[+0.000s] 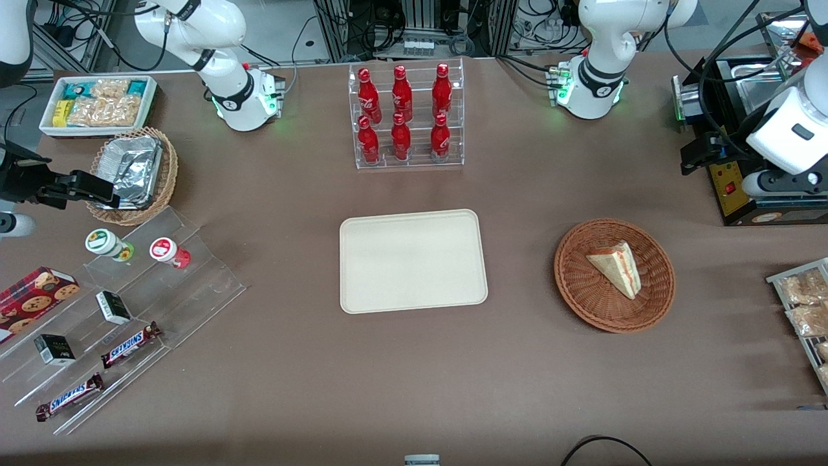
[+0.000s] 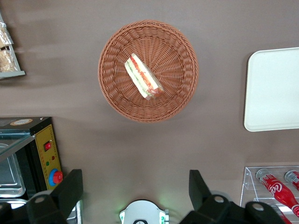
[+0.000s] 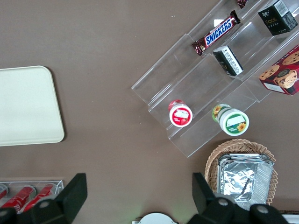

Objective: Place sandwich from basket to tray
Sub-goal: 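Move the left gripper over the wicker basket holding the sandwich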

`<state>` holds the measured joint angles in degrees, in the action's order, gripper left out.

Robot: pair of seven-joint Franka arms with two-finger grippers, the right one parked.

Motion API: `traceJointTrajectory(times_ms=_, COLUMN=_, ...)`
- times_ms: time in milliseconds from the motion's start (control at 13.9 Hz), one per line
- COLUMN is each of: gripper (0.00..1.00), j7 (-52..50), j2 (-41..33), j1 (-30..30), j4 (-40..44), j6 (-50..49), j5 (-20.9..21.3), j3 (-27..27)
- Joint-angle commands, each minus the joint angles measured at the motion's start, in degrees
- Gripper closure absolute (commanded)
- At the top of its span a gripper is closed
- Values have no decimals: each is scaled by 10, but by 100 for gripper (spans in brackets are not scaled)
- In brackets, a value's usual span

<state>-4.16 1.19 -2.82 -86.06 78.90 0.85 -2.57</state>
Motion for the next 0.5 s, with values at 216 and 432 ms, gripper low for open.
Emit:
traceJointTrajectory(times_ms=216, gripper=0, j7=7, j2=3, j1=-3, j4=-14, j6=4, j5=-11, j3=0)
traceJointTrajectory(times_ms=432, gripper=0, j7=7, j2=14, j1=-3, j4=-74, j6=76, j5=-2, j3=0)
